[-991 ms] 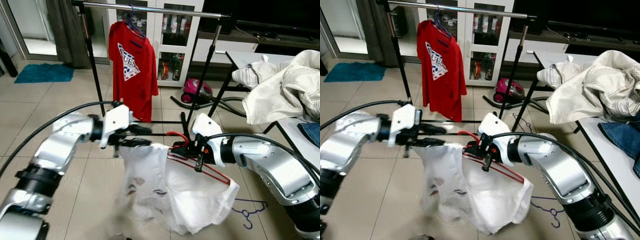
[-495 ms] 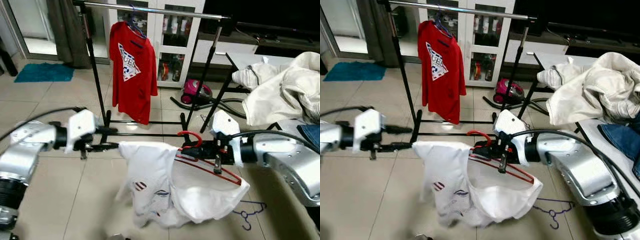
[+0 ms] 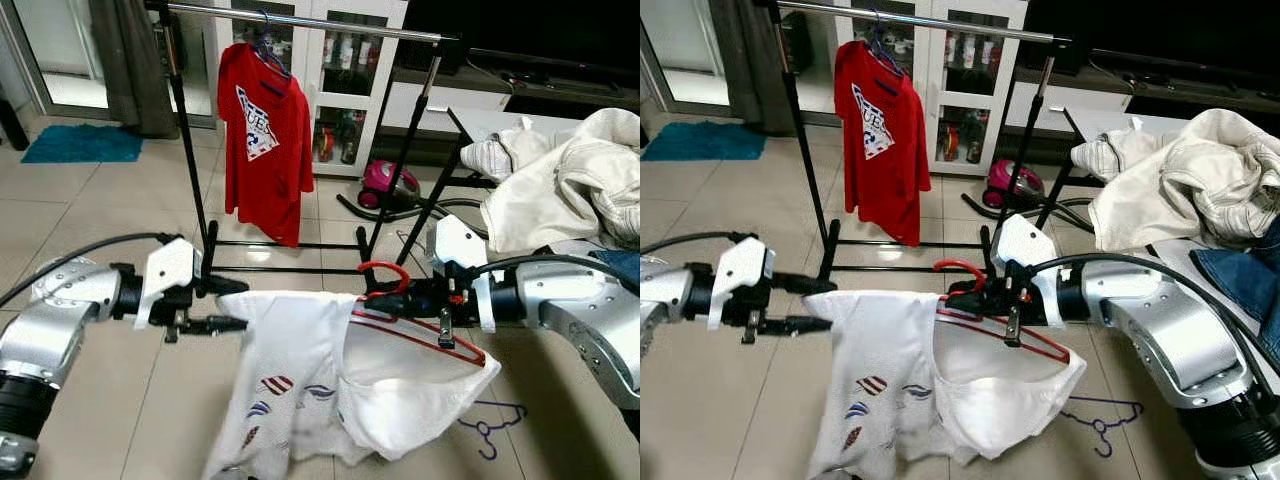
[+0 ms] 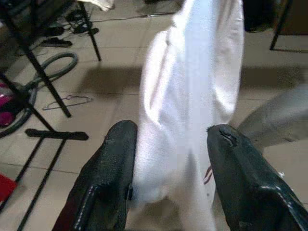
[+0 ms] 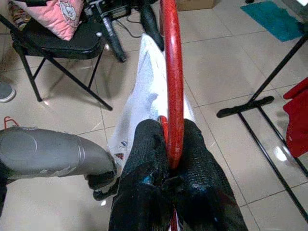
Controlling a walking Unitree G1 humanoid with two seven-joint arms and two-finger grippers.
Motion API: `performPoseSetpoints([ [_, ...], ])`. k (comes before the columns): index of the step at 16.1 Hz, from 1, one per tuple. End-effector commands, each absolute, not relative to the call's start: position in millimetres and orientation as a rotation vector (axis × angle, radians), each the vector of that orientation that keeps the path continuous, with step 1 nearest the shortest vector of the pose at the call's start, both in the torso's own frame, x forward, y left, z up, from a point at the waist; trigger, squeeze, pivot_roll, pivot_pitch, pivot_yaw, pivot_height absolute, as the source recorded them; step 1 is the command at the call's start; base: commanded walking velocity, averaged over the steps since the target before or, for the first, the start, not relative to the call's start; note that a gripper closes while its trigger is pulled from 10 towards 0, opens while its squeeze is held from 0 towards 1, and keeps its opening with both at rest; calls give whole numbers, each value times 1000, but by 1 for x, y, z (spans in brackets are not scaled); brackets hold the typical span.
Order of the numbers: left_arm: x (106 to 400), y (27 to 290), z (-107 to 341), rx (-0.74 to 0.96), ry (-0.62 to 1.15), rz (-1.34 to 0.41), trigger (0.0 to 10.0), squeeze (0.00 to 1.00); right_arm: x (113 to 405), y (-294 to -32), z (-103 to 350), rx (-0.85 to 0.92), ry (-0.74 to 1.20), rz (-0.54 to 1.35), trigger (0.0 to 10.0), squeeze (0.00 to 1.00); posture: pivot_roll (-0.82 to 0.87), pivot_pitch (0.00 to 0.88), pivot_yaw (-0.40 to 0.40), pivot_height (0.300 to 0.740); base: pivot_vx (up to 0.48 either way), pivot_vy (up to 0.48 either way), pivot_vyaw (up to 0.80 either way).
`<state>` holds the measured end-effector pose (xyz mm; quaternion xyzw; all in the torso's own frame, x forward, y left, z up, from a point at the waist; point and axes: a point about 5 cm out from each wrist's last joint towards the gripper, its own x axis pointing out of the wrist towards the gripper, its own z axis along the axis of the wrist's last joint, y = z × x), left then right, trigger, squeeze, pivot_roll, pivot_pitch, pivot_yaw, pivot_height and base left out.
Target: Hang hanger
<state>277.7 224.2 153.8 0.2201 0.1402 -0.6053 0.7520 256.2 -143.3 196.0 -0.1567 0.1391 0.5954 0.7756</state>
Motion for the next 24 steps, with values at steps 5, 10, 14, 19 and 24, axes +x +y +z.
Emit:
performPoseSetpoints([
  [5, 278, 233, 153, 520, 335, -1292, 5922, 0, 260, -155, 210, -348, 252, 1251, 0, 0, -90, 0, -73, 740, 0, 0, 0],
  [10, 282, 236, 146, 460, 323, -1239, 0, 0, 260, -156, 214, -329, 236, 1260, 0, 0, -85, 0, -77, 740, 0, 0, 0],
  [14, 288, 235, 145, 442, 312, -1215, 0, 0, 258, -155, 216, -318, 230, 1274, 0, 0, -89, 0, -68, 740, 0, 0, 0],
  [19, 296, 233, 145, 401, 307, -1180, 0, 0, 257, -156, 216, -309, 231, 1273, 0, 0, -91, 0, -60, 740, 0, 0, 0],
  [24, 305, 240, 146, 373, 314, -1063, 0, 0, 256, -156, 216, -305, 233, 1276, 0, 0, -87, 0, -63, 740, 0, 0, 0],
])
